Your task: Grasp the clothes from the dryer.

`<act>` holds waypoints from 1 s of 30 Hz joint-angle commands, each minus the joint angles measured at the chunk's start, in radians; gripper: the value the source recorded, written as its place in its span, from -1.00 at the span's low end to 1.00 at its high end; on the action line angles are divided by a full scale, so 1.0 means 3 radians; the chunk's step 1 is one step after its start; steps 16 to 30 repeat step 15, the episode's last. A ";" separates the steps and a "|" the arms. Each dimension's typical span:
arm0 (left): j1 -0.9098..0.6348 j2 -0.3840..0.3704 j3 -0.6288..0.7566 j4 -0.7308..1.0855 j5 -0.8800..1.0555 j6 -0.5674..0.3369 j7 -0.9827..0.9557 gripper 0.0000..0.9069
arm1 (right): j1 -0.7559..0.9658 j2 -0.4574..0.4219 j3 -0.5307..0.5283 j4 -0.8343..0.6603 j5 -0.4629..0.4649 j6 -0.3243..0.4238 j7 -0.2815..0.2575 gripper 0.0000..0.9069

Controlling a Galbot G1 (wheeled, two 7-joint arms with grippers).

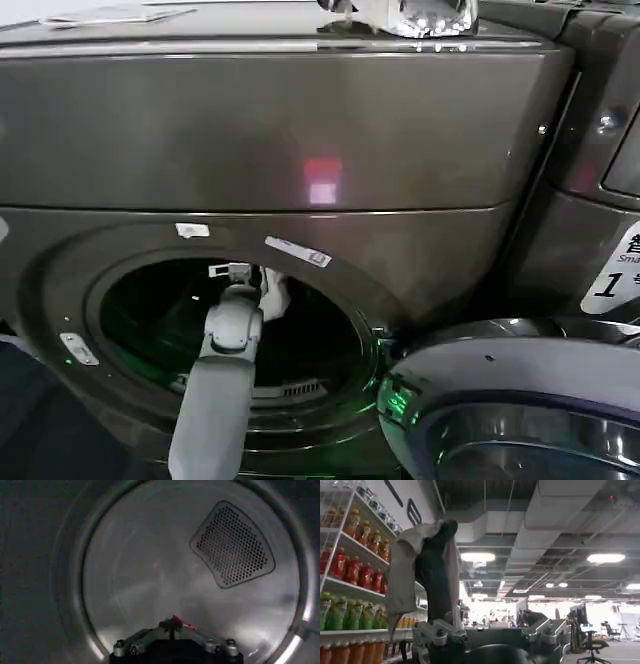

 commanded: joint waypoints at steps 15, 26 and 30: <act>-0.0020 -0.0107 0.0033 -0.0025 -0.0158 -0.0006 0.0000 -1.00 | 0.0017 0.0000 0.0082 0.0082 0.0053 -0.0217 0.0052 1.00; -0.0020 -0.0107 0.0033 -0.0025 -0.0158 -0.0006 0.0000 -1.00 | 0.0017 0.0000 0.0082 0.0082 0.0053 -0.0217 0.0052 1.00; -0.0020 -0.0107 0.0033 -0.0025 -0.0158 -0.0006 0.0000 -1.00 | 0.0017 0.0000 0.0082 0.0082 0.0053 -0.0217 0.0052 1.00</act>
